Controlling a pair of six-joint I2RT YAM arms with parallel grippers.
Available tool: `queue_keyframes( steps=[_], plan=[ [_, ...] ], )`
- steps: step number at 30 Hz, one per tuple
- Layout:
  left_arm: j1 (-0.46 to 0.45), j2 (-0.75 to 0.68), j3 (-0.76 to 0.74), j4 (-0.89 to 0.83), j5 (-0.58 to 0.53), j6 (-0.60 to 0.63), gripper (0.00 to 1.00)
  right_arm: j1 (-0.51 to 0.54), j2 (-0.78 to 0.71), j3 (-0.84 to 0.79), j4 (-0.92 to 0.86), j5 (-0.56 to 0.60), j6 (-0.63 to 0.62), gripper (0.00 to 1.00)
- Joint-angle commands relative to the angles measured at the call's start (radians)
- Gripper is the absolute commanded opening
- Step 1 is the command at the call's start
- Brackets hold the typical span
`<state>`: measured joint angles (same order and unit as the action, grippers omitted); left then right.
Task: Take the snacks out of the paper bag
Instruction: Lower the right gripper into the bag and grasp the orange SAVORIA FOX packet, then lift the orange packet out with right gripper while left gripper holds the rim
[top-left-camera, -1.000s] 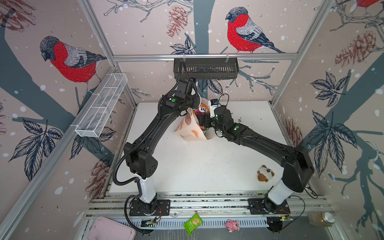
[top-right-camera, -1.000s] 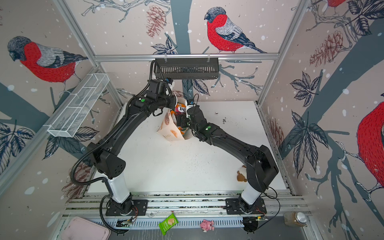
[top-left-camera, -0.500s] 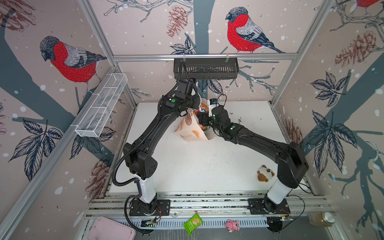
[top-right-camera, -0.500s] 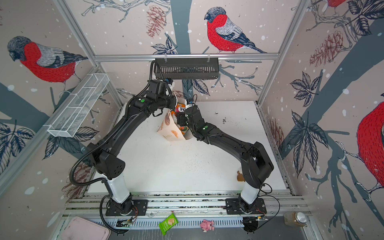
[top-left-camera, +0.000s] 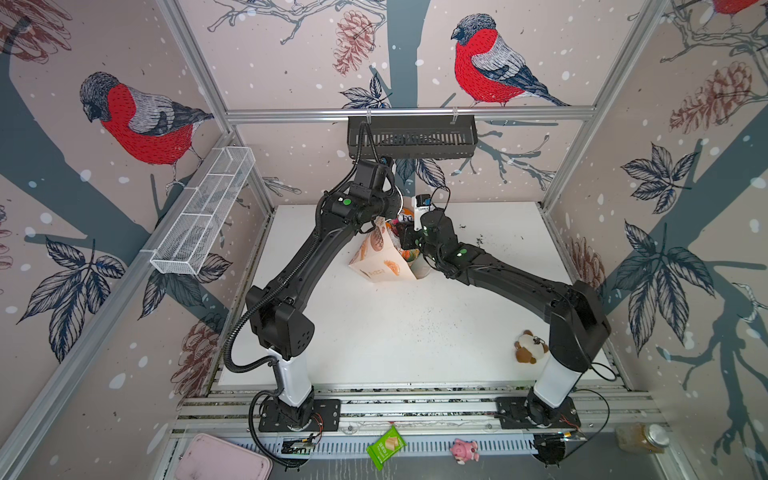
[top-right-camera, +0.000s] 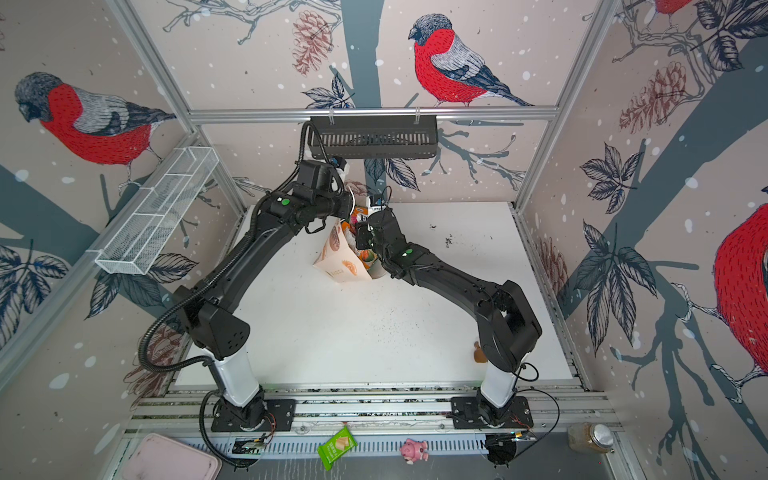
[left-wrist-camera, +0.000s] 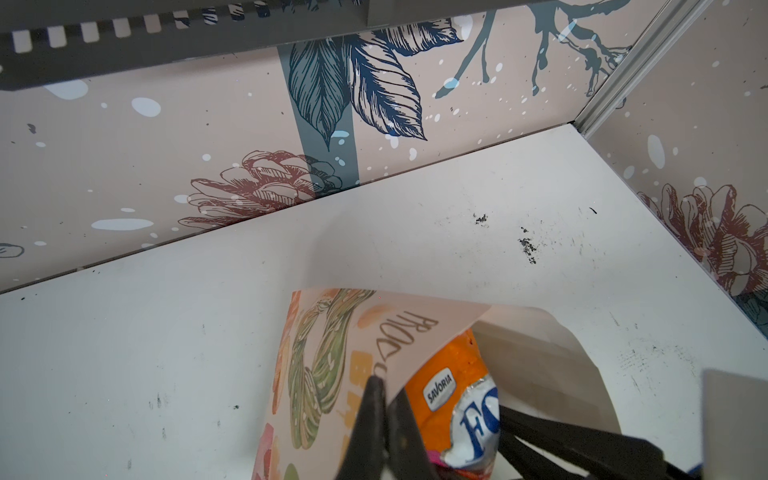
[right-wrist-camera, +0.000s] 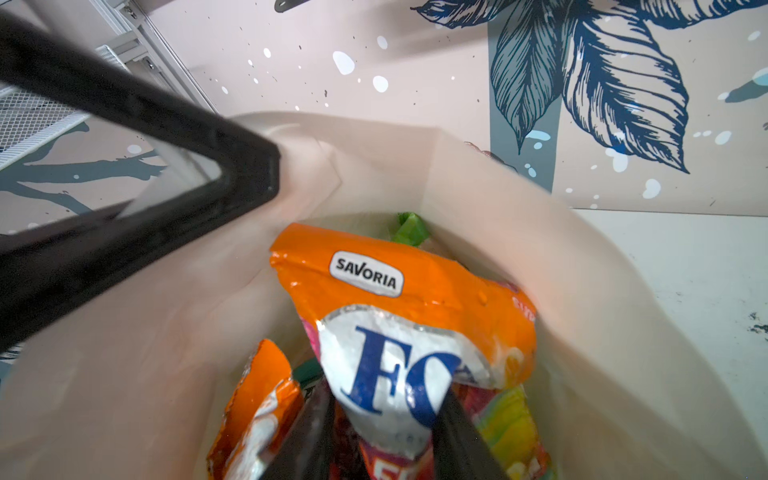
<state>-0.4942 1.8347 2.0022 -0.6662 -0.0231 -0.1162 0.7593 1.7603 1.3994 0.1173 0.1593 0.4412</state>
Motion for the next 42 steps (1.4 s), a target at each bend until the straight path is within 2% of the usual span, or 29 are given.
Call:
queue_keyframes(
  steps=[1,3,7,12,25,42],
  plan=[
    [0.0,-0.018,0.004,0.085,0.005,-0.007,0.0,-0.001,0.014,0.021,0.019,-0.015,-0.007,0.26],
    [0.0,-0.02,0.001,0.085,0.008,-0.008,0.0,-0.008,0.022,0.03,0.012,-0.027,-0.001,0.2],
    [0.001,-0.017,0.0,0.085,0.001,-0.007,0.0,-0.019,0.028,0.033,0.012,-0.057,0.013,0.17],
    [0.001,-0.014,0.0,0.082,-0.01,-0.005,0.0,-0.02,0.012,0.033,0.007,-0.06,0.013,0.04],
    [0.0,-0.005,0.002,0.076,-0.056,-0.005,0.0,-0.022,-0.084,0.02,0.011,-0.054,-0.025,0.01],
    [0.01,0.019,0.034,0.071,-0.038,-0.031,0.0,-0.02,-0.184,0.041,-0.008,-0.032,-0.059,0.0]
  ],
)
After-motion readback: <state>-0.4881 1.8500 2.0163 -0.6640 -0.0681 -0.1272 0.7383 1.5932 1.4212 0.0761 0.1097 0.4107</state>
